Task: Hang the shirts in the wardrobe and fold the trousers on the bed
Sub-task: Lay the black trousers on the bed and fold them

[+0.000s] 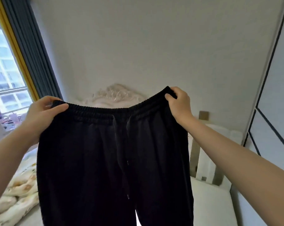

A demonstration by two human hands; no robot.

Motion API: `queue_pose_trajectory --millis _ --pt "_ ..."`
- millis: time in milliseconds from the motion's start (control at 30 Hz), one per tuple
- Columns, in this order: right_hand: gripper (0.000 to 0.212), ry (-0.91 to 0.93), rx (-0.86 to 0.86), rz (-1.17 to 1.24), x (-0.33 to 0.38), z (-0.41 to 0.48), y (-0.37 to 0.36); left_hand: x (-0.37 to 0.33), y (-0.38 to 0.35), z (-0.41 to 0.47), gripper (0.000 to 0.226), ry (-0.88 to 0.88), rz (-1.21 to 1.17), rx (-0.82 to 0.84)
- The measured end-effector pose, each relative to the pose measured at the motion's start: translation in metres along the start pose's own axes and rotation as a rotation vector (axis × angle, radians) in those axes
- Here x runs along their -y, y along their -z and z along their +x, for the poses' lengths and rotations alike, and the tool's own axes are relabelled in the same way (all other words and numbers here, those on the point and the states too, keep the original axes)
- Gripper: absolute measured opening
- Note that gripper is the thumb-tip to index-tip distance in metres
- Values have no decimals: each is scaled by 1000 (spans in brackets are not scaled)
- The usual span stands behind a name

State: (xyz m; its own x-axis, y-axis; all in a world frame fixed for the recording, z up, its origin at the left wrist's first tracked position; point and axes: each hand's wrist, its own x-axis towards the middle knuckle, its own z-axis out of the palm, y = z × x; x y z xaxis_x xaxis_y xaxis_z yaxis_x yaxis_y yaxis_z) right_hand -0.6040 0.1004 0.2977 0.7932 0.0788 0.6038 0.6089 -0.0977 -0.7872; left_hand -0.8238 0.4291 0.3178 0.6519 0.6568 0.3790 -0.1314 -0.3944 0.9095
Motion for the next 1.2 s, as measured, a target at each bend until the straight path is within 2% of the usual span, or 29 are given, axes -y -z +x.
queue_pose_trajectory --millis 200,333,500,633,767,967,1033,1133,1200 --pt "22 -184 155 -64 -124 -54 -74 146 -30 -1 16 195 39 -72" --pt "16 -278 249 -141 -208 -101 -124 259 -46 -11 18 334 134 -112" --pt "29 -340 351 -243 -293 -141 -193 381 -45 -24 40 470 193 -109" --pt "37 -337 416 -291 -333 -148 -247 444 -33 -16 56 572 224 -104" --pt "37 -362 433 -331 -364 -138 -299 492 -24 6 50 651 190 -137" --pt "38 -452 467 -387 -434 -138 -368 582 -36 35 27 708 236 -108" --pt "39 -479 473 -397 -461 -140 -384 613 -45 39 23 701 320 -62" --pt "40 -518 492 -420 -506 -137 -408 663 -63 45 20 645 529 111" --pt "40 -543 517 -446 -542 -135 -423 697 -78 47 18 656 584 188"
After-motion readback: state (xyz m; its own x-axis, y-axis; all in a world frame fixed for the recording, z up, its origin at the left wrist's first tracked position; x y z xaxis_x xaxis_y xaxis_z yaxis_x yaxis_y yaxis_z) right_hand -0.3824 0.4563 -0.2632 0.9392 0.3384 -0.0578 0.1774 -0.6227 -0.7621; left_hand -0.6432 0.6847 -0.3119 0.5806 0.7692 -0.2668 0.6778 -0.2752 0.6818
